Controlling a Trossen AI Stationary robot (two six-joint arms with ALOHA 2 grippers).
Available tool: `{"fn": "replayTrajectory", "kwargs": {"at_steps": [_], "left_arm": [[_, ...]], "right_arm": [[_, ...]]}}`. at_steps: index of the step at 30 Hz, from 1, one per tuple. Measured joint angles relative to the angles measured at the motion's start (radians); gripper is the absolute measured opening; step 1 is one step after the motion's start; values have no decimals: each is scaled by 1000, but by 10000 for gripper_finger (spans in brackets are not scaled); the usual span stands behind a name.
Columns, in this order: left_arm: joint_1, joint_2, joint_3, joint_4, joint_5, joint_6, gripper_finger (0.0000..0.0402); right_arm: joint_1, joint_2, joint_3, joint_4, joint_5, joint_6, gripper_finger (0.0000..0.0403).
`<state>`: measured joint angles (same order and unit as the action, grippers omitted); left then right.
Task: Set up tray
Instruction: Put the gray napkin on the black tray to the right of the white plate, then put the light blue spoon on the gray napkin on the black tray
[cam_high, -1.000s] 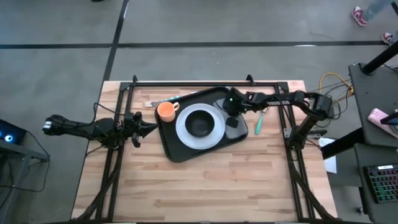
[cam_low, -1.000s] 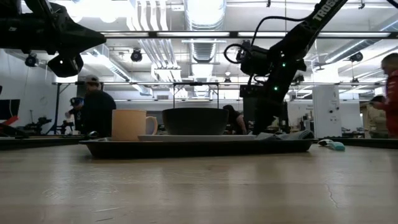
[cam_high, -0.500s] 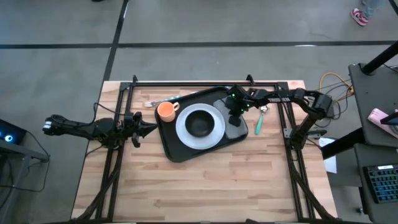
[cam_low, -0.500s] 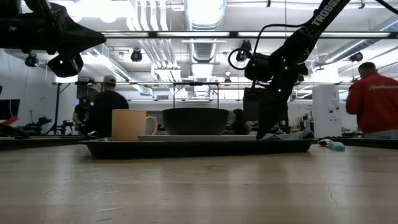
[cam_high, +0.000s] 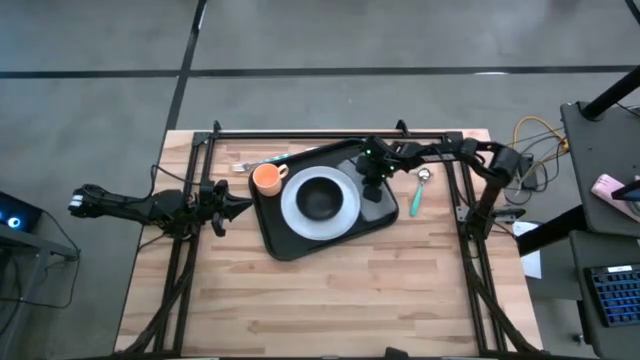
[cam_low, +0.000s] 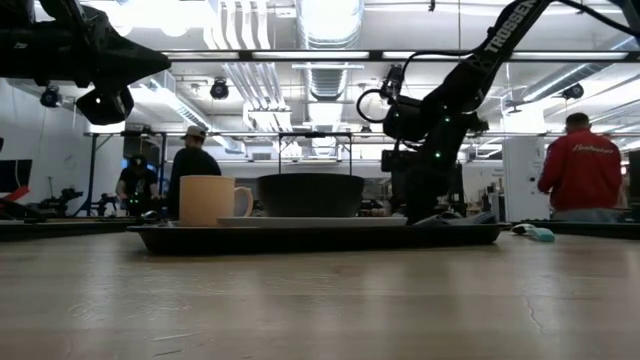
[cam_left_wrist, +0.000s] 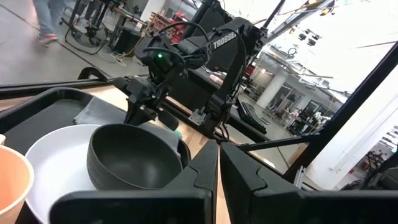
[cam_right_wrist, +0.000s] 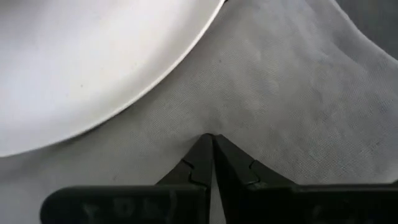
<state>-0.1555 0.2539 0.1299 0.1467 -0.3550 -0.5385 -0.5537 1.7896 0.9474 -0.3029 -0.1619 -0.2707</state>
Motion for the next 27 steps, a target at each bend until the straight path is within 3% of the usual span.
{"fn": "replayTrajectory", "kwargs": {"at_steps": [9, 17, 24, 27], "left_arm": [[0, 0, 0, 0, -17, 0, 0], [0, 0, 0, 0, -16, 1, 0], [0, 0, 0, 0, -16, 1, 0], [0, 0, 0, 0, -16, 1, 0]], "right_arm": [[-28, 36, 74, -9, 4, -8, 8], [-51, -31, 81, -18, 33, 144, 15], [-62, -168, 79, -51, 69, 299, 86], [-63, -220, 73, -134, 160, 444, 132]]}}
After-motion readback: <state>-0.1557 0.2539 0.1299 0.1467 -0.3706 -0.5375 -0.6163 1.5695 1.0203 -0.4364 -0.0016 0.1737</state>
